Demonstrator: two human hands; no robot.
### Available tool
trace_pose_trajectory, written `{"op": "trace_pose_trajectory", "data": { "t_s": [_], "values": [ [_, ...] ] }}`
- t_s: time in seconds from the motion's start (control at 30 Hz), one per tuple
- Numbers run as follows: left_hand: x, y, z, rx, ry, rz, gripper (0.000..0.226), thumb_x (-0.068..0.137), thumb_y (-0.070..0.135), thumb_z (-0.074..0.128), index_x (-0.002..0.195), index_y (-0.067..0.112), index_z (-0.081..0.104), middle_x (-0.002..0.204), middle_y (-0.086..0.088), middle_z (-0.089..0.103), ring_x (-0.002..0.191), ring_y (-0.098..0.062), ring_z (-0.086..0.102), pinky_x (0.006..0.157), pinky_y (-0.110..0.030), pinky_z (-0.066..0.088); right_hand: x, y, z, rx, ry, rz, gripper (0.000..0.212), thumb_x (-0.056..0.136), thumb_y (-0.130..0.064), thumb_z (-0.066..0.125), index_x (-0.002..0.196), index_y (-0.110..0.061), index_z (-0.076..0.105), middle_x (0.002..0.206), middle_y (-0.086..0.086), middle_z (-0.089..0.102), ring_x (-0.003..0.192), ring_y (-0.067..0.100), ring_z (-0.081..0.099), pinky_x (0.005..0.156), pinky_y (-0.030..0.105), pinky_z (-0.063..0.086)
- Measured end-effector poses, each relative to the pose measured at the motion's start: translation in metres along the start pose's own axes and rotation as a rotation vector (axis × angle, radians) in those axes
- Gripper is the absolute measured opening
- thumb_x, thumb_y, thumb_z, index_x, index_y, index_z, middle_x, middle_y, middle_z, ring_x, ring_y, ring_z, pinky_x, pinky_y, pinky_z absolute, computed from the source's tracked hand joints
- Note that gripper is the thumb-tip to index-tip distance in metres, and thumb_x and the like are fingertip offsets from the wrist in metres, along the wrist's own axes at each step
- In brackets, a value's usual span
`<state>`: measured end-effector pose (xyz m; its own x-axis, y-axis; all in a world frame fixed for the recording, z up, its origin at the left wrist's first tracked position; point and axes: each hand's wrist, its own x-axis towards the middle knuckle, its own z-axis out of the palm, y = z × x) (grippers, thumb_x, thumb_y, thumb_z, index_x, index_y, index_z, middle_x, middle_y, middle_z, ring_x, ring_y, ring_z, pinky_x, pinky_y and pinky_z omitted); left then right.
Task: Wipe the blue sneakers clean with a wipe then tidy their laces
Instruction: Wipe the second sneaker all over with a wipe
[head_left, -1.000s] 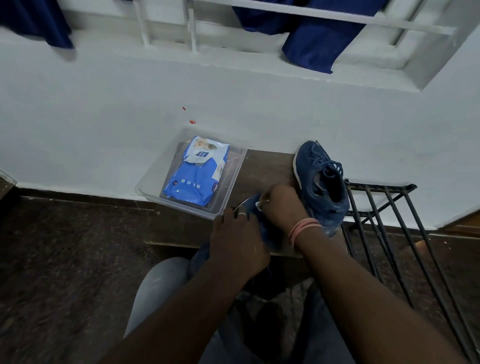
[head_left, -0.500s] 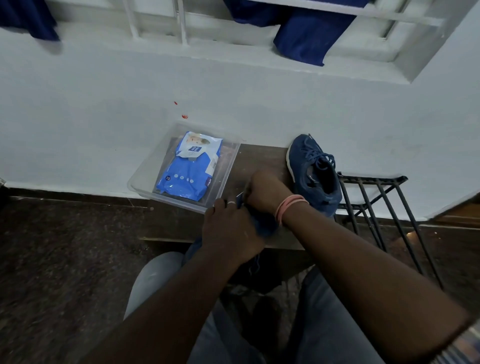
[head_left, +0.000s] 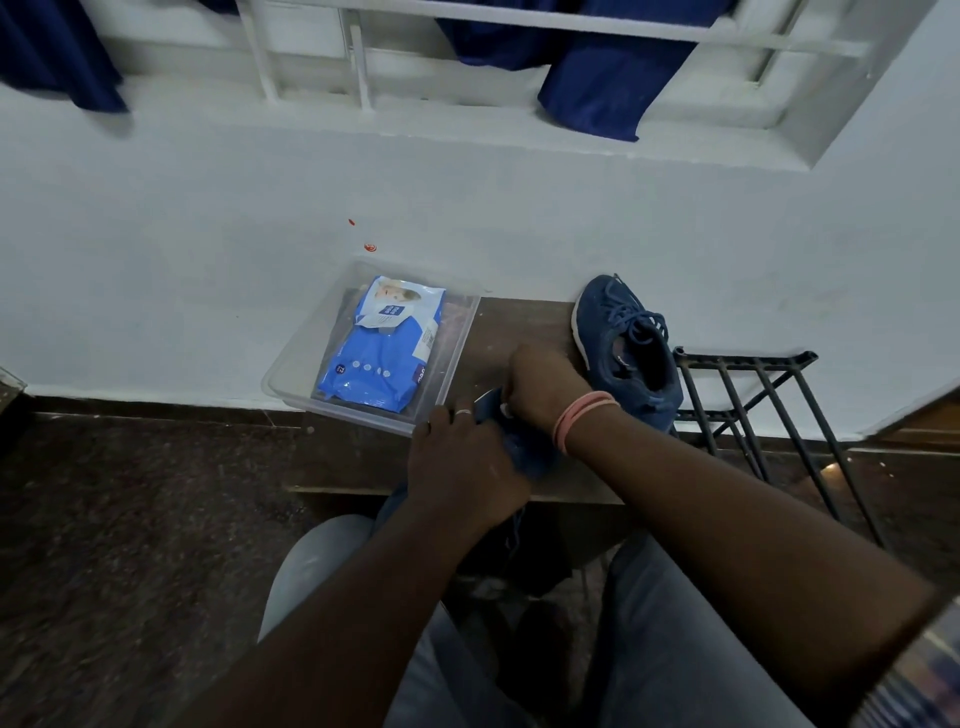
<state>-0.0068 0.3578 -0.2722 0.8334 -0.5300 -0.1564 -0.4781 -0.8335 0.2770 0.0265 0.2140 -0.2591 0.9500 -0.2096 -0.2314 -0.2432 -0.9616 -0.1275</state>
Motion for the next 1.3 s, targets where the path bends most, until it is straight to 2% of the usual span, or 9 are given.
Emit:
{"op": "trace_pose_trajectory", "data": {
  "t_s": [0.1,0.37,0.5,0.57,0.7,0.83,1.07,1.17,1.3],
  "values": [
    [-0.001,0.001,0.000,0.014,-0.006,-0.004,0.060,0.088,0.060,0.050,0.136,0.024,0.054,0.138,-0.004,0.055,0.127,-0.029,0.045,0.104,-0.044,0.038,-0.004,-0.001,0.003,-0.072,0.136,0.052,0.022,0.099,-0.006,0.050,0.116,-0.005,0.064,0.112,0.015,0.068,0.101,0.033,0.066,0.073,0.035,0.047],
    [-0.001,0.000,0.001,0.027,0.000,-0.002,0.064,0.088,0.062,0.040,0.138,0.025,0.053,0.138,-0.006,0.056,0.126,-0.030,0.046,0.103,-0.043,0.037,-0.002,0.005,0.001,0.131,-0.057,-0.024,0.012,0.087,-0.012,0.071,0.094,-0.004,0.079,0.095,0.013,0.075,0.087,0.026,0.069,0.076,0.030,0.054],
    [-0.002,0.001,0.000,0.042,-0.013,-0.011,0.063,0.089,0.061,0.044,0.140,0.026,0.051,0.138,-0.005,0.056,0.127,-0.031,0.045,0.102,-0.045,0.037,-0.015,0.000,0.000,-0.128,0.125,-0.014,0.021,0.100,-0.008,0.051,0.115,-0.006,0.066,0.115,0.014,0.068,0.105,0.032,0.066,0.084,0.036,0.052],
    [-0.003,0.001,-0.001,0.035,-0.008,-0.013,0.061,0.089,0.057,0.046,0.141,0.025,0.049,0.137,-0.006,0.057,0.127,-0.031,0.045,0.102,-0.045,0.037,-0.021,-0.005,0.004,-0.122,0.147,-0.030,0.021,0.100,-0.009,0.051,0.112,-0.007,0.068,0.112,0.013,0.069,0.105,0.031,0.067,0.085,0.036,0.052],
    [-0.005,-0.001,-0.001,0.055,-0.005,-0.009,0.068,0.087,0.067,0.046,0.139,0.024,0.051,0.138,-0.007,0.057,0.129,-0.032,0.044,0.103,-0.048,0.036,-0.040,0.020,-0.004,0.378,0.336,0.092,0.025,0.088,-0.016,0.067,0.065,-0.015,0.058,0.067,0.007,0.064,0.063,0.023,0.063,0.061,0.027,0.053],
    [-0.003,-0.002,-0.006,0.138,-0.016,0.026,0.079,0.084,0.084,0.044,0.143,0.032,0.050,0.145,-0.006,0.054,0.135,-0.032,0.043,0.104,-0.048,0.039,-0.108,0.041,0.001,0.813,0.371,0.270,0.007,0.088,-0.011,0.072,0.083,-0.016,0.070,0.077,-0.002,0.071,0.061,0.014,0.068,0.054,0.030,0.059],
    [-0.010,-0.003,-0.015,0.060,-0.074,-0.021,0.057,0.091,0.066,0.059,0.127,0.023,0.059,0.132,-0.006,0.054,0.125,-0.027,0.050,0.092,-0.040,0.047,-0.122,0.038,0.033,0.899,0.389,0.242,0.011,0.088,-0.007,0.069,0.086,-0.016,0.073,0.078,-0.008,0.071,0.067,-0.003,0.065,0.057,0.011,0.051],
    [-0.012,-0.004,-0.016,0.084,-0.103,-0.007,0.060,0.091,0.065,0.060,0.135,0.026,0.050,0.135,-0.007,0.052,0.121,-0.028,0.056,0.091,-0.041,0.049,-0.106,0.030,0.037,0.841,0.460,0.203,0.010,0.091,-0.008,0.067,0.090,-0.017,0.072,0.086,-0.006,0.071,0.077,0.008,0.067,0.069,0.028,0.058],
    [0.003,-0.006,-0.014,0.107,-0.239,0.038,0.091,0.092,0.065,0.059,0.161,0.042,0.005,0.153,-0.017,0.033,0.132,-0.036,0.051,0.100,-0.045,0.047,-0.075,0.025,0.046,0.529,0.394,0.113,0.015,0.090,-0.006,0.062,0.076,-0.012,0.065,0.086,0.012,0.070,0.081,0.027,0.065,0.067,0.028,0.038]
  ]
}}
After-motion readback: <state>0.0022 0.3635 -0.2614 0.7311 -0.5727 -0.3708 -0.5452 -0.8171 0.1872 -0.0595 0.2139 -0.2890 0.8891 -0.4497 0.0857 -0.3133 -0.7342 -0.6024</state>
